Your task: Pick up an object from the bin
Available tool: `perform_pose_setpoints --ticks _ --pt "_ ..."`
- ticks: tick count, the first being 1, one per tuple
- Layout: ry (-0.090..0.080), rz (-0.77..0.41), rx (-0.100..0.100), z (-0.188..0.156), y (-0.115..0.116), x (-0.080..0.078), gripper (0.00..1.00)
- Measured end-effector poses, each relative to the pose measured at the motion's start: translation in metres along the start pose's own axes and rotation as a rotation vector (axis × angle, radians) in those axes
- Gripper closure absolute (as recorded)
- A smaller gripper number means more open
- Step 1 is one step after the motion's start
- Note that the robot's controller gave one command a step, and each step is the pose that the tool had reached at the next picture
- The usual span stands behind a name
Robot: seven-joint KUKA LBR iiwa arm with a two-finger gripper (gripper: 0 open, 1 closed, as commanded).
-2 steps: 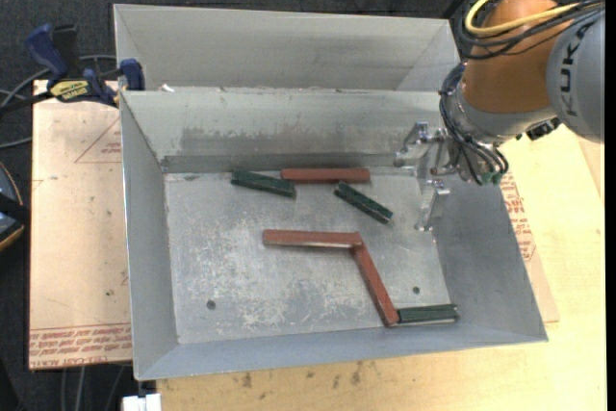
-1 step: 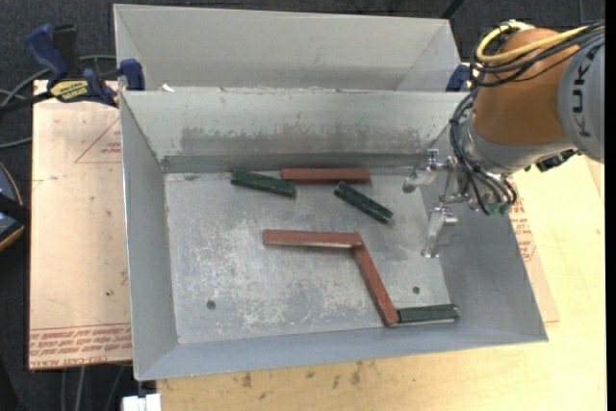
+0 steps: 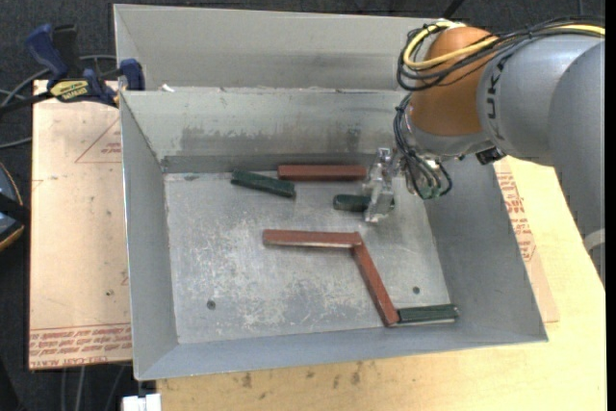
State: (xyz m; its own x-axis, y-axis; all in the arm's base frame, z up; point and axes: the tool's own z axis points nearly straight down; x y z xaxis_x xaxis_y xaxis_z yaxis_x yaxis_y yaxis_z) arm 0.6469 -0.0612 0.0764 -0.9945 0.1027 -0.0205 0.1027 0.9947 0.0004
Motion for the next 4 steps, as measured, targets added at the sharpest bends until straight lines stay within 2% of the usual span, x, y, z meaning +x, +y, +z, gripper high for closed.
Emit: perform_pose_setpoints --ticks 4 --pt "0.001 0.000 0.001 0.0002 0.0002 0.0002 1.00"
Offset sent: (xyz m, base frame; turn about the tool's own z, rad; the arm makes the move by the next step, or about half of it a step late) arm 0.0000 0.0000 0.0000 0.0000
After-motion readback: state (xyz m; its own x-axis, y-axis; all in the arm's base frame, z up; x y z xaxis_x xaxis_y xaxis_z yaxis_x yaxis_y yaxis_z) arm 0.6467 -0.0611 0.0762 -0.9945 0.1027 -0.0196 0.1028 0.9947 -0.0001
